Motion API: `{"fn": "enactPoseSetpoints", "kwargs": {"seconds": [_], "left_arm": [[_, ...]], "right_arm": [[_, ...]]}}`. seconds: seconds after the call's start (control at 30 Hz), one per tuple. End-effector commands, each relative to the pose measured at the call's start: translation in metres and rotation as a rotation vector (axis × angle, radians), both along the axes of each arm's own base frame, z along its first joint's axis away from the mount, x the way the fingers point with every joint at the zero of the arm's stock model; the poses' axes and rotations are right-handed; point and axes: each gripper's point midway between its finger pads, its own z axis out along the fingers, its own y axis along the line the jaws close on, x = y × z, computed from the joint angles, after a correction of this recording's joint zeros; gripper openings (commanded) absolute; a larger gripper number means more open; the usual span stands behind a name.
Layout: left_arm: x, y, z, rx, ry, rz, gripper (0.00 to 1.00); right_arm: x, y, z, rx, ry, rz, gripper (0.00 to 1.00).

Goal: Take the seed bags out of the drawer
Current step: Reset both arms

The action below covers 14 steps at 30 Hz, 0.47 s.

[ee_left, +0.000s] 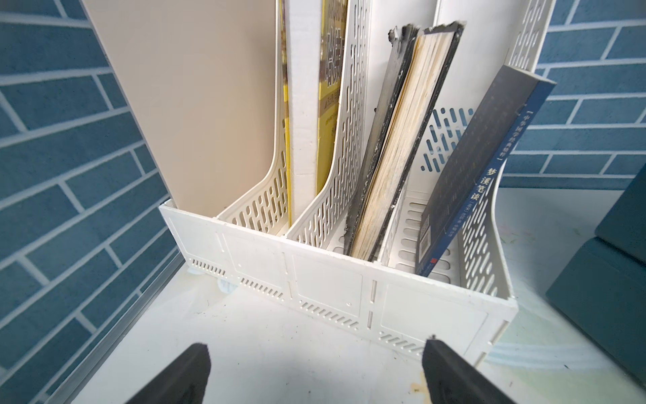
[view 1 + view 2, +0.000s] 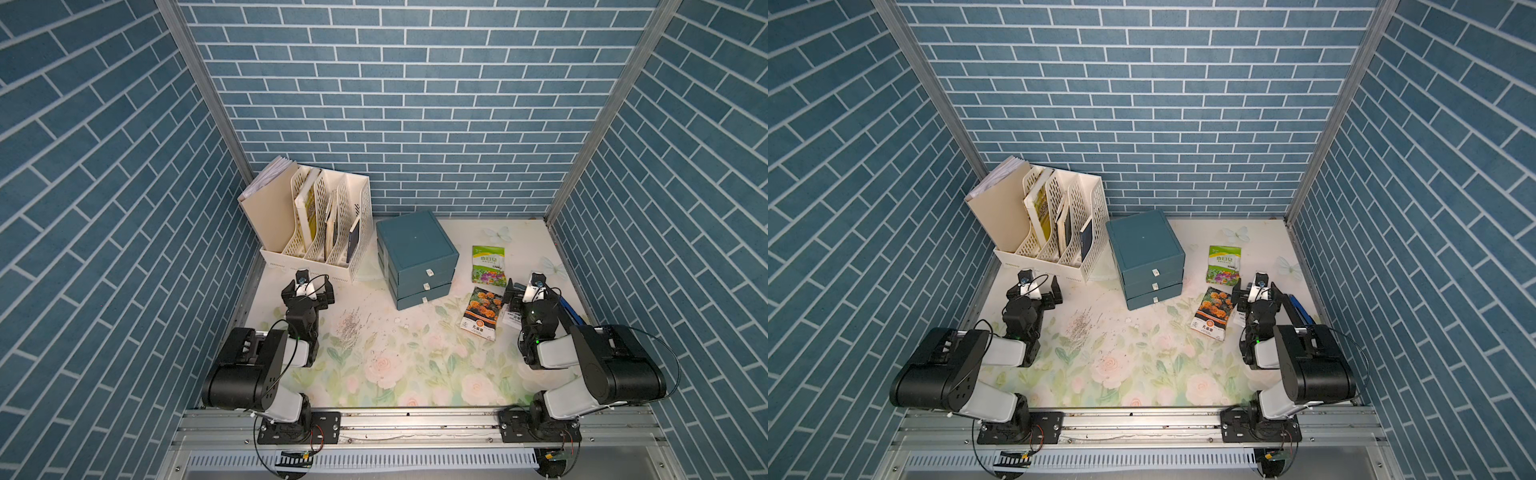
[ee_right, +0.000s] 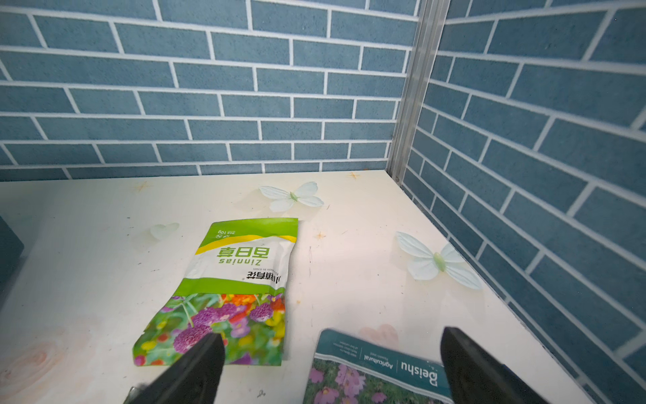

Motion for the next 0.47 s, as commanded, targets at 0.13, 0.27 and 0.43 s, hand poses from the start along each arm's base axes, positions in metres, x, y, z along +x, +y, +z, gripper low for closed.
{"fn": "enactPoseSetpoints", "kwargs": {"seconds": [0.13, 0.27, 0.43], "left_arm": [[0.0008, 0.0011, 0.0053, -0.021, -0.028, -0.007, 1.0], [0.001, 0.0015, 0.005, -0.021, -0.028, -0.006, 1.0], [0.001, 0.0015, 0.0052, -0.02, -0.028, -0.007, 1.0]], "right_arm": [[0.0, -0.0016, 0.0051, -0.023, -0.023, -0.01, 1.0], [0.0007, -0.0014, 0.0044, -0.023, -0.019, -0.008, 1.0], [0.0008, -0.0012, 0.0045, -0.022, -0.019, -0.006, 1.0]]}}
